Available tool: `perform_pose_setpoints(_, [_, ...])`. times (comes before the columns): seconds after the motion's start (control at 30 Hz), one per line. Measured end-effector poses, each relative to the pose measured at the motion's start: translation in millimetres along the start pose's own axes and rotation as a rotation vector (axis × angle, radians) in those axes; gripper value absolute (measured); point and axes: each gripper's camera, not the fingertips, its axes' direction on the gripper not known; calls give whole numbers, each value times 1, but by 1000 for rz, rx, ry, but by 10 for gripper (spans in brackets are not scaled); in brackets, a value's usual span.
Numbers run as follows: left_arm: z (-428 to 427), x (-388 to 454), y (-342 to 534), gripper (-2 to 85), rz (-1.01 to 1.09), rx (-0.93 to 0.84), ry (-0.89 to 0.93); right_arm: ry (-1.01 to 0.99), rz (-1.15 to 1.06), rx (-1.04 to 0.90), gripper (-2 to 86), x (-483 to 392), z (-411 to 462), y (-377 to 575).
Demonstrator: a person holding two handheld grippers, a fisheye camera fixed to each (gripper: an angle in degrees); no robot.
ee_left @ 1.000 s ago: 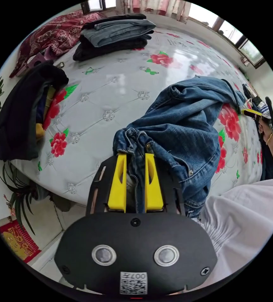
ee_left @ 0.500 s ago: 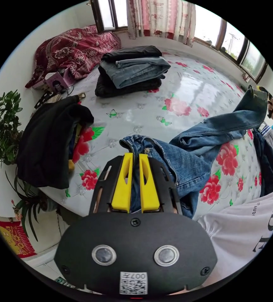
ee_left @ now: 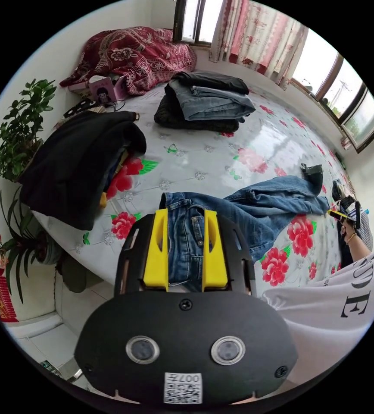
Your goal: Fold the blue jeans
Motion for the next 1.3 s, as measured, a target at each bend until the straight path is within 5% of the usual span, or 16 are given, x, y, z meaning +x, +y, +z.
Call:
perform_pose_setpoints(0.17, [47,31,-23,124,70,-86,67,-40,-332,9,60,-77,9,-13])
perform_pose_setpoints(0.23, [106,38,-39,10,2,-234,8,-38,-331,-76,37,-94,25,-26])
perform_pose_setpoints(0.33, [119,41,-72,-4,-3,-246,45,-92,-243,-59,10,-95,1,-48])
perform_pose_setpoints(0.6, [-98,38,-179,-9,159,224,252,-121,-214,310,-2,-77,-207,-3])
perform_pose_setpoints(0.8, [-267,9,-103,-9,324,490,326,-135,-126,458,-2,-63,-372,109])
perform_pose_setpoints(0.9, [-297,-34,-55,-9,269,444,311,-139,-122,366,-2,-63,-424,143])
perform_pose_setpoints(1.1, [-134,-77,13,18,-55,108,357,24,29,158,3,-54,-359,114])
perform_pose_setpoints(1.3, [-11,21,35,89,52,-69,211,-56,182,72,32,-46,-262,130])
